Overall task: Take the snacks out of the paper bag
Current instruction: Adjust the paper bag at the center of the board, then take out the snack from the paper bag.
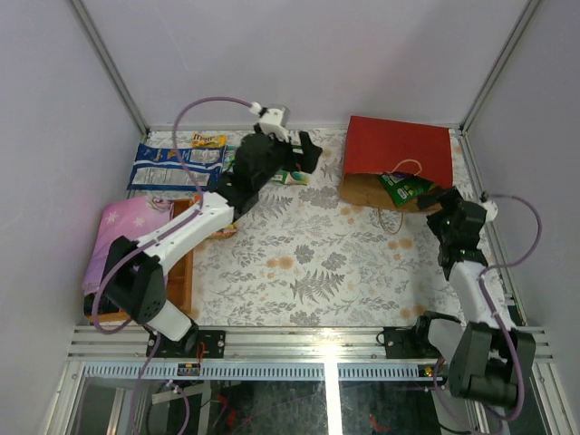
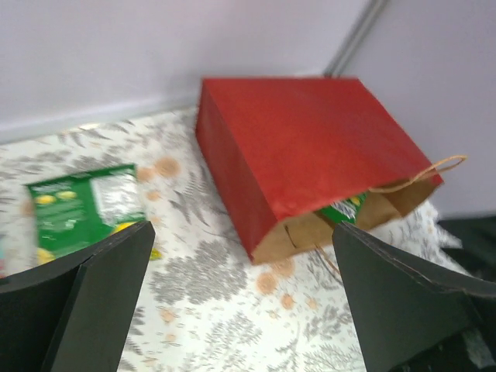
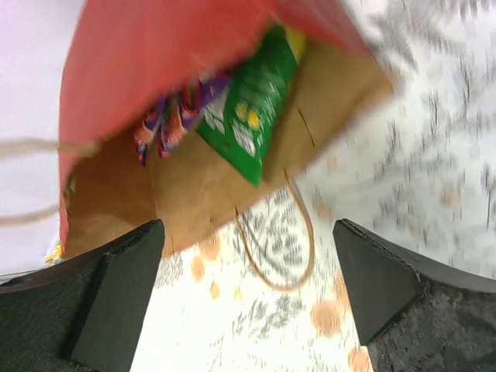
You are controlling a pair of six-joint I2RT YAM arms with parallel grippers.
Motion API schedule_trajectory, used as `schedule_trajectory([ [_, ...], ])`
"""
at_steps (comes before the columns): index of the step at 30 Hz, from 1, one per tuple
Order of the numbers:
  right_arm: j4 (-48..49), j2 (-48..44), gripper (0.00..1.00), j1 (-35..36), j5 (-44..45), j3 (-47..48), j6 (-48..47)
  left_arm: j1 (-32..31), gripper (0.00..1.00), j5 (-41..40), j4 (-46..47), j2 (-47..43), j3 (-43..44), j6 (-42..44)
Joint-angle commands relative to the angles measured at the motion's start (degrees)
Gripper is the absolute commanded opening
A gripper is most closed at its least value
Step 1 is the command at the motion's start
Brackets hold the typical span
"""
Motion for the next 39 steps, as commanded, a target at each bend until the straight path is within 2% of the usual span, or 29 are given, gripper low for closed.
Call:
schedule_trajectory([
  [1, -2.9, -11.96, 0.97, 3.24, 4.28, -8.41, 15.95, 7.27, 1.0, 6.08, 5.86, -6.66, -5.27, 1.0],
  [4, -1.58, -19.88, 0.92, 8.06, 9.97, -13.78, 20.56, 12.35, 1.0, 8.86, 5.49, -9.83, -7.67, -0.73],
  [6, 0.63, -20.53, 0.87, 10.79, 11.98, -15.39, 21.76, 14.92, 1.0, 9.8, 5.08, -11.1, -8.47, -1.89],
  [10, 9.99, -9.3, 0.85, 11.68, 12.95, -15.27, 21.3, 17.06, 1.0, 10.23, 4.6, -11.82, -9.31, -2.44],
  [14, 19.01, 6.43, 0.83, 11.24, 9.99, -9.46, 19.97, 18.59, 1.0, 9.83, 2.06, -12.77, -9.11, -0.77],
  [17, 23.55, 13.88, 0.82, 11.24, 9.12, -6.86, 20.68, 21.76, 1.0, 11.94, -0.88, -12.88, -8.42, -0.87],
  [25, 25.95, 22.47, 0.81, 9.63, 11.77, -3.84, 21.21, 28.85, 1.0, 20.55, -1.72, -11.75, -8.37, -5.29],
  [33, 29.75, 30.05, 0.8, 7.09, 12.23, -1.77, 22.82, 30.65, 1.0, 25.02, -2.27, -9.79, -7.41, -7.16],
  [39, 33.92, 33.67, 0.75, 7.02, 13.34, -0.64, 24.39, 31.34, 1.0, 25.42, -3.0, -9.54, -7.6, -7.05],
])
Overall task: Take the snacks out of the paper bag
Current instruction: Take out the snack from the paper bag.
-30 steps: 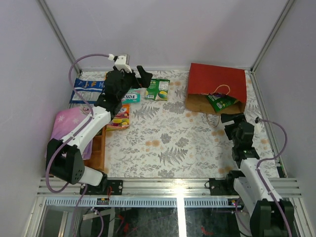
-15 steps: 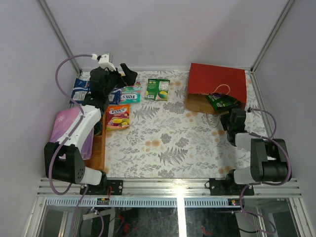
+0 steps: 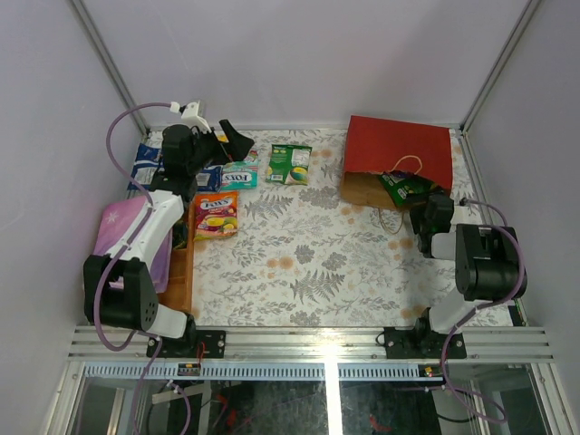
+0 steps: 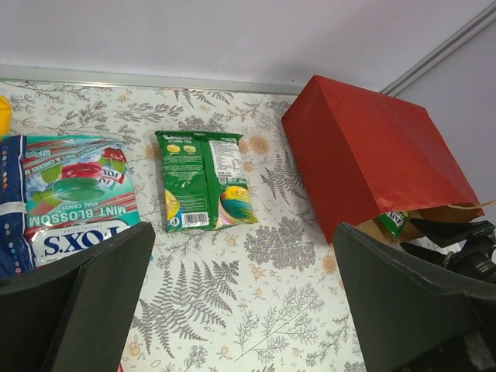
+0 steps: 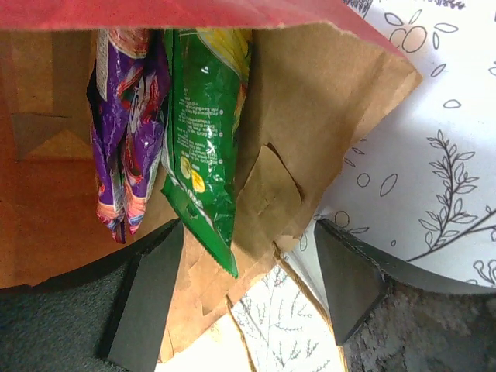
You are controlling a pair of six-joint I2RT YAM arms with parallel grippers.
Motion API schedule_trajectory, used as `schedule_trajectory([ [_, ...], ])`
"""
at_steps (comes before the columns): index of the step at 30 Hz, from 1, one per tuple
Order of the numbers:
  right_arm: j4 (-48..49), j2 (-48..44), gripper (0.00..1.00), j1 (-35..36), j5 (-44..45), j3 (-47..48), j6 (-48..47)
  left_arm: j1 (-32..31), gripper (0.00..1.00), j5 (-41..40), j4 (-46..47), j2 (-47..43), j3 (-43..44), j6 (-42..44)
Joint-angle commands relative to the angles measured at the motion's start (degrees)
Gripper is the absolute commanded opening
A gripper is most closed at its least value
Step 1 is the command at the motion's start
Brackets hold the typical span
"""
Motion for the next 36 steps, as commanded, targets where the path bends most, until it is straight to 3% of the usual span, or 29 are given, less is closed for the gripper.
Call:
schedule_trajectory([
  [1, 6.7, 2.52, 0.74, -0.21, 3.11, 2.17, 1.84, 0.91, 1.0, 1.96, 0.02, 0.24, 1.43, -0.54],
  [15, 10.13, 4.77, 0.67, 0.31, 0.5, 4.12, 3.15, 1.6, 1.0, 3.56, 0.1, 0.41, 1.27, -0.7],
  [21, 0.09, -3.26, 0.82, 1.63, -1.82, 2.66, 4.41, 1.67, 0.99, 3.99, -0.44, -0.03, 1.24, -0.32],
  [25, -5.46, -11.61, 0.87, 3.72, -0.04, -0.99, 4.71, 1.69, 1.0, 4.94, -0.61, 0.27, 1.37, -0.28],
  [31, -13.08, -18.46, 0.87, 3.83, 0.84, 0.87, 2.45, 1.78, 1.0, 6.27, -0.35, 0.37, 1.48, -0.7],
  [36, -11.09, -15.46, 0.79, 3.83, 0.88, 1.92, 2.81, 1.8, 1.0, 5.96, -0.75, 0.08, 1.4, -0.33],
])
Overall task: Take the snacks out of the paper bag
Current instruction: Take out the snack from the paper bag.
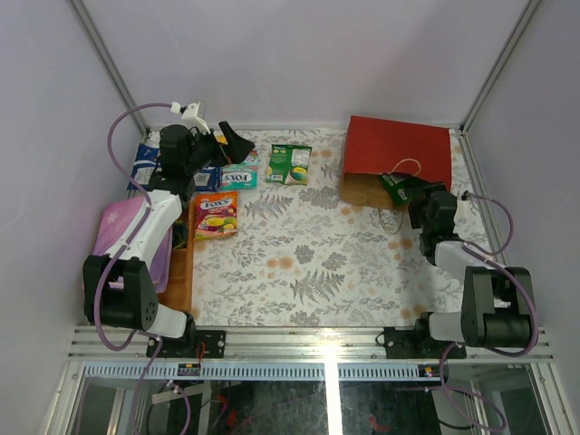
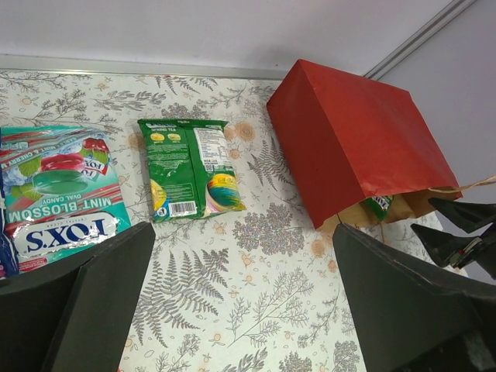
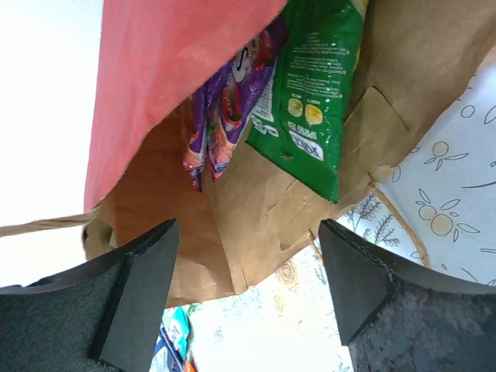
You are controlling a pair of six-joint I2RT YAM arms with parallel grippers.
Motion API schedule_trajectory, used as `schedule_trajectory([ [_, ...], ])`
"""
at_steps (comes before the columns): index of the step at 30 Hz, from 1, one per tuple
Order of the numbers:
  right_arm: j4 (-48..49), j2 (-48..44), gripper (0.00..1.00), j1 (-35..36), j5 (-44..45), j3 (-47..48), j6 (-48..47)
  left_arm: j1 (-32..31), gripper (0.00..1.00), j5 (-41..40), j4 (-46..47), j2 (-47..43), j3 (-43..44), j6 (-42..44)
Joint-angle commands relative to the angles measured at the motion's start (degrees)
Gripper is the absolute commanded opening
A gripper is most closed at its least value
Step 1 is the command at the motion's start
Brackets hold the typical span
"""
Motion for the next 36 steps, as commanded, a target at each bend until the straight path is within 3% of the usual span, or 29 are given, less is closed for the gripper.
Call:
schedule_trajectory([
  [1, 1.0, 2.77, 0.76, 0.24, 1.34, 2.05, -0.17, 0.57, 1.0, 0.97, 0.13, 0.0, 1.44, 0.2],
  [21, 12.71, 21.16, 0.51, -0.94, 4.69, 6.95, -3.35, 1.0, 1.0, 1.1, -0.26, 1.1, 1.75, 0.53],
  [30, 14.43, 25.39, 0.46, -0.9, 6.31, 10.65, -4.87, 1.05, 1.0, 1.3, -0.72, 1.04, 1.99, 0.74],
  [32, 15.7, 25.65, 0.39, -0.9, 7.14, 10.66, -5.69, 1.09, 1.0, 1.24, -0.81, 0.79, 1.89, 0.81],
  [36, 17.02, 24.16, 0.04, -0.9, 7.52, 9.49, -6.83, 1.12, 1.0, 0.87, -1.29, 0.6, 2.0, 1.19],
])
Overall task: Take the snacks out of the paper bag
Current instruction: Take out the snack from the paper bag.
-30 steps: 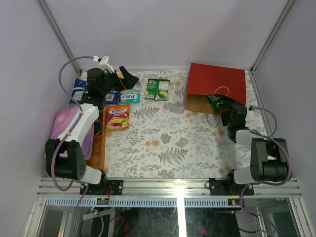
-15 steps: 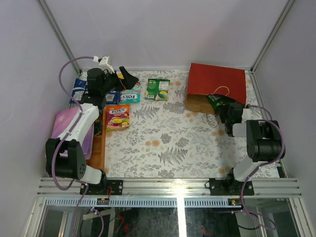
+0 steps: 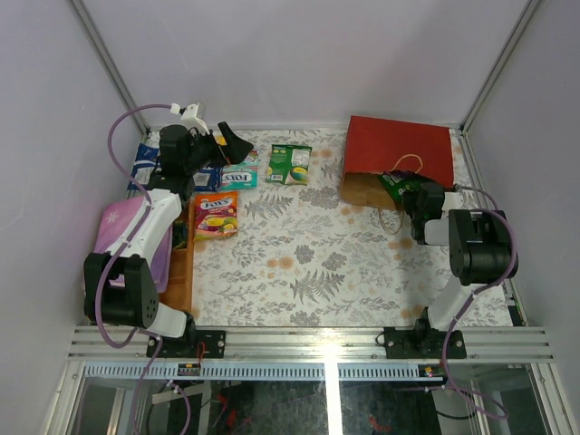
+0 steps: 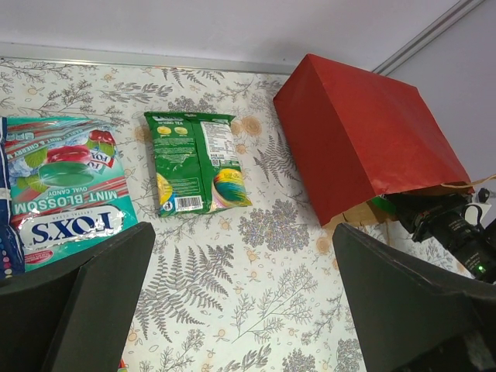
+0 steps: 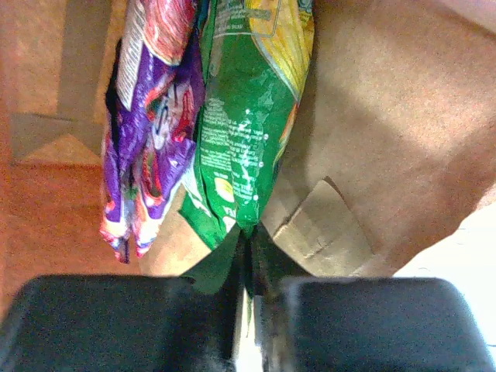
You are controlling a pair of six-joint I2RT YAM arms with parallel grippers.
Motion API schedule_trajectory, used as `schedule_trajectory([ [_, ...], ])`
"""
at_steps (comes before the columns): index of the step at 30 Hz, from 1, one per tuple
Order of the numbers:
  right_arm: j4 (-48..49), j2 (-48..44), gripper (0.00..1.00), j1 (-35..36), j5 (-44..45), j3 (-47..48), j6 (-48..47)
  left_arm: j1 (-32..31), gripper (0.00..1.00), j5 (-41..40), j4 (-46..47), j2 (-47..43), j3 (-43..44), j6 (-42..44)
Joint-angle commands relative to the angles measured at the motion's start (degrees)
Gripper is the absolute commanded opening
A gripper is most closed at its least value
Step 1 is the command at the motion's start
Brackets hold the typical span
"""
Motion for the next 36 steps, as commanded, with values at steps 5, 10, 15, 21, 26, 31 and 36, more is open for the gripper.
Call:
schedule_trajectory([
  [5, 3.8, -8.0, 0.0, 0.78, 2.27, -2.53, -2.55, 0.44, 1.0, 0.48, -0.72, -0.21, 1.76, 1.23],
  [10, -3.71, -19.55, 0.0, 2.59, -2.13, -6.17, -2.33, 0.53, 1.0, 0.31, -0.93, -0.66, 1.79, 1.39],
  [15, -14.72, -33.1, 0.0, 6.77, -2.72, -8.3, -4.44, 0.79, 1.0, -0.8, -0.73, -1.06, 1.58, 0.38],
  [21, -25.89, -44.59, 0.0, 18.24, -1.49, -8.94, -4.9, 2.67, 1.0, -2.64, -1.74, -1.05, 1.53, -2.21],
  [26, -30.01, -43.39, 0.0, 28.94, -2.83, -6.15, -5.86, 4.13, 1.0, -2.79, -1.35, -1.64, 1.28, -3.17],
  [31, -29.14, -31.74, 0.0, 34.8, -8.84, 1.9, -8.73, 5.76, 1.0, -0.87, 0.47, -1.12, 1.28, -5.05],
  [36, -22.26, -19.43, 0.0, 38.63, -16.76, 13.82, -11.45, 8.04, 1.0, 0.74, 0.79, -0.45, 2.38, -6.16],
])
